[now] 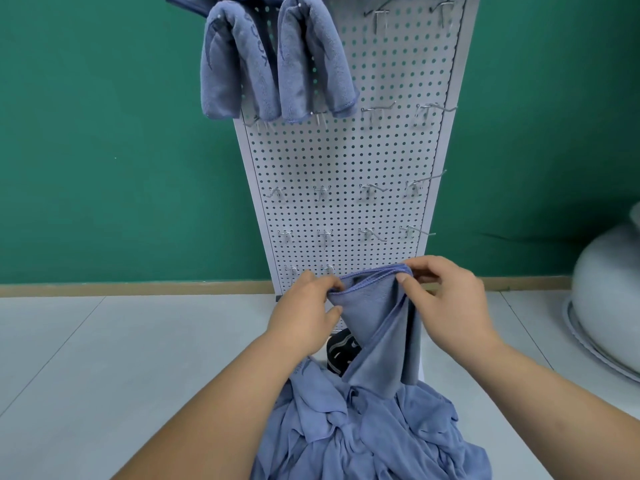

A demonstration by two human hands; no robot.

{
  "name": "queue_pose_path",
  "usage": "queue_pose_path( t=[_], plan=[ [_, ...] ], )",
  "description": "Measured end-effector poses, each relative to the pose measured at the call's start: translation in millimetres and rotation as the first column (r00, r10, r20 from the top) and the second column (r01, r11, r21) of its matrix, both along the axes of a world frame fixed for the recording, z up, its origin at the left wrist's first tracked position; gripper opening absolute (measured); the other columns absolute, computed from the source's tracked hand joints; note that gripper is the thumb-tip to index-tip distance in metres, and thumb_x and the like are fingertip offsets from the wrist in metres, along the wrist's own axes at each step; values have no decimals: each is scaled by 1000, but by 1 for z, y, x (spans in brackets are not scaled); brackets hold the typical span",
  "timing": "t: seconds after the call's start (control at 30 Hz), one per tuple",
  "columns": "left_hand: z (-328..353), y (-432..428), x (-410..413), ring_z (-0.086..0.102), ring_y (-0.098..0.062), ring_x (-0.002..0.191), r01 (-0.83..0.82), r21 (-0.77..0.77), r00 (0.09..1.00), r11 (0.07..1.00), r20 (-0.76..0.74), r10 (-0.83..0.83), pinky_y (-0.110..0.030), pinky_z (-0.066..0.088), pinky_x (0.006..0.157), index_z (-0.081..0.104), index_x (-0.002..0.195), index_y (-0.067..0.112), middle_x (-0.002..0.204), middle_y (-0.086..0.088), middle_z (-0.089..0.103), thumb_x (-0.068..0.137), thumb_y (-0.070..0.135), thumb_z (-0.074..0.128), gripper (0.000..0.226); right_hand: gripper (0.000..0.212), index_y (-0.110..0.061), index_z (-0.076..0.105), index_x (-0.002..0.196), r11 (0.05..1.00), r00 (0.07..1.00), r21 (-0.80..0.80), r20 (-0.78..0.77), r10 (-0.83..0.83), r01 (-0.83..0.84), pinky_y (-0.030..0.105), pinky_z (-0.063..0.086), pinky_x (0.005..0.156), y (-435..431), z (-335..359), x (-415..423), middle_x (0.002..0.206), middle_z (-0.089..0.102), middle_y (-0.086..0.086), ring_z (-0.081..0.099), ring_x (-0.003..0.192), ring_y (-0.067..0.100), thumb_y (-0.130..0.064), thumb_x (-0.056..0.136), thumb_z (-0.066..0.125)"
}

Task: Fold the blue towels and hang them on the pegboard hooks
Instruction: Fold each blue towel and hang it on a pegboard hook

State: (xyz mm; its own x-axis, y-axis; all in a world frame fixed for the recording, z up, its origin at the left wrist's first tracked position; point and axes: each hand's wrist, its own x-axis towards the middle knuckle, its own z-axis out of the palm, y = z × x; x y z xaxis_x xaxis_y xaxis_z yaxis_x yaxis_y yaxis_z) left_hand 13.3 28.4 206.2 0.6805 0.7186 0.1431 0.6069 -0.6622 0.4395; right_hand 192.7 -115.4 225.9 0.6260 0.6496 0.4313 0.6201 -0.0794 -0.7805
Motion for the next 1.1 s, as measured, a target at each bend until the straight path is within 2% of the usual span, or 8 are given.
queue_pose_path(
  t=[0.17,0.27,0.37,0.6,0.77,0.9,1.0,1.1],
  plan=[
    [2,9,-5,59,-21,101,5,119,996,993,-85,5,-40,53,82,66,120,33,106,7,52,103,40,60,19,10,-27,75,101,997,992,-74,129,13,-3,4,45,74,-7,2,21,96,72,-15,67,86,-2,-18,95,75],
    [11,14,-7,58,-16,92,-3,234,999,972,34,-6,-38,54,77,71,110,32,101,11,60,100,36,64,13,9,-28,74,101,924,945,-373,323,48,81,30,54,78,-7,-10,43,94,70,-9,68,86,15,-20,97,73],
    [17,11,-5,59,-12,87,16,251,997,968,74,-36,-37,54,75,73,104,31,95,13,66,97,32,69,8,7,-29,73,98,866,947,-491,312,76,92,41,58,82,-7,-17,46,95,73,-8,69,90,20,-21,97,71],
    [13,16,-12,64,-13,85,25,208,1000,978,-4,-24,-34,55,75,70,97,33,89,16,67,94,40,74,10,11,-30,71,96,902,973,-423,153,171,-91,30,57,91,-12,-10,50,91,73,-19,68,90,-2,-20,96,73],
    [13,15,-12,63,-11,80,-60,22,991,998,124,57,-36,57,76,66,81,33,80,16,65,87,40,81,18,10,-31,60,100,942,971,-236,-50,233,-238,42,57,88,-14,-4,37,92,75,-11,70,90,13,-22,104,61],
    [21,13,-10,63,-16,74,-92,-12,981,996,170,92,-38,56,68,49,92,32,82,11,64,86,29,77,29,8,-31,57,107,962,969,-119,-54,240,-245,46,54,89,-9,0,25,96,73,-7,68,93,21,-23,107,56],
    [20,10,-10,59,-17,94,16,-33,997,999,-75,-18,-44,57,83,49,114,42,100,12,61,84,28,67,37,13,-34,58,107,950,959,-134,6,284,-281,41,54,87,-7,-4,15,96,71,-10,68,92,18,-21,106,59],
    [17,-1,-8,51,-9,120,240,-183,970,953,8,-242,-38,46,108,56,131,40,125,17,57,88,47,75,48,16,-35,61,107,910,917,-164,59,394,-381,35,54,84,-7,-7,1,97,71,-13,68,90,14,-19,104,63]
  ],
)
